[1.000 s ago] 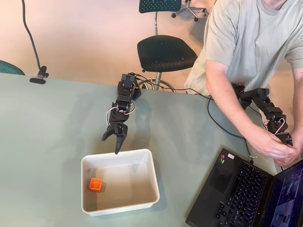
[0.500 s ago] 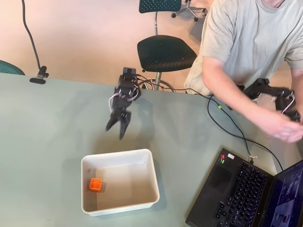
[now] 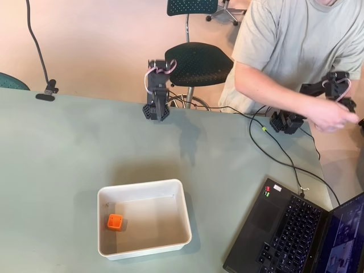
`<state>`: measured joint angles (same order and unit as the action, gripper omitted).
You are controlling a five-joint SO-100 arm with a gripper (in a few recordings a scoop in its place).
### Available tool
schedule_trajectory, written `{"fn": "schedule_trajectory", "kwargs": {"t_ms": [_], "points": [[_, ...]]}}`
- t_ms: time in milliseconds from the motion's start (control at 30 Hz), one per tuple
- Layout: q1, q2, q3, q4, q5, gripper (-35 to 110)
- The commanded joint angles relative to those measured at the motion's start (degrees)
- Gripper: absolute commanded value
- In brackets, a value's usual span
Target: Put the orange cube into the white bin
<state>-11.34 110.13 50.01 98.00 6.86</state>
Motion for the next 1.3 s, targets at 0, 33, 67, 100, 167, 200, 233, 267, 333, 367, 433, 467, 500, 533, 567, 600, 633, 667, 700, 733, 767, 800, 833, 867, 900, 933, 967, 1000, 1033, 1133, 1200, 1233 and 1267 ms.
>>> {"fn": "schedule_trajectory", "kwargs": {"t_ms": [0, 33, 67, 100, 167, 200, 233, 267, 333, 367, 433, 467, 500, 533, 567, 600, 633, 667, 700, 733, 767, 800, 833, 867, 900, 933, 967, 1000, 1033, 1133, 1200, 1233, 1267], "points": [[-0.3, 8.3, 3.7, 0.5, 1.0, 70], [-0.2, 11.1, 6.8, 0.5, 1.8, 70], [-0.2, 14.1, 10.3, 0.5, 2.8, 70], [-0.2, 17.4, 14.3, 0.4, 4.0, 70], [-0.2, 23.6, 23.6, 0.4, 6.2, 70], [-0.2, 26.4, 28.7, 0.4, 6.9, 70], [-0.2, 28.7, 33.9, 0.2, 7.6, 70], [-0.2, 30.8, 39.0, -0.6, 8.0, 70], [-0.2, 34.5, 48.8, -3.8, 8.6, 70], [-0.2, 36.7, 53.5, -6.0, 8.9, 70], [-0.3, 40.9, 63.1, -11.4, 9.4, 70], [-0.3, 43.0, 67.8, -14.2, 9.4, 70], [-0.4, 45.3, 72.2, -17.1, 9.5, 70], [-0.6, 47.7, 76.6, -20.0, 9.6, 70], [-0.8, 50.0, 80.9, -22.8, 9.6, 70], [-0.9, 52.0, 84.9, -25.4, 9.6, 70], [-1.0, 54.0, 88.7, -27.9, 9.6, 70], [-1.1, 55.8, 92.3, -30.1, 9.6, 70], [-1.1, 57.3, 95.7, -31.8, 9.6, 70], [-1.1, 58.6, 98.5, -33.5, 9.6, 70], [-1.1, 59.7, 100.8, -35.0, 9.7, 70], [-1.1, 60.5, 102.7, -36.2, 9.7, 70], [-1.1, 60.8, 104.1, -37.2, 9.8, 70], [-1.1, 60.9, 105.2, -37.9, 9.8, 70], [-1.1, 60.9, 106.4, -38.4, 9.8, 70], [-1.0, 60.4, 107.1, -38.5, 9.8, 70], [-0.7, 60.3, 107.8, -38.5, 9.8, 69], [-0.4, 60.4, 108.6, -38.5, 9.8, 67], [-0.4, 61.0, 109.7, -38.5, 9.8, 64], [-0.3, 61.1, 111.1, -38.6, 9.8, 54], [-0.3, 61.1, 110.7, -38.6, 9.7, 46], [-0.3, 61.1, 110.7, -38.7, 9.7, 43], [-0.3, 61.1, 111.2, -38.8, 9.6, 39]]}}
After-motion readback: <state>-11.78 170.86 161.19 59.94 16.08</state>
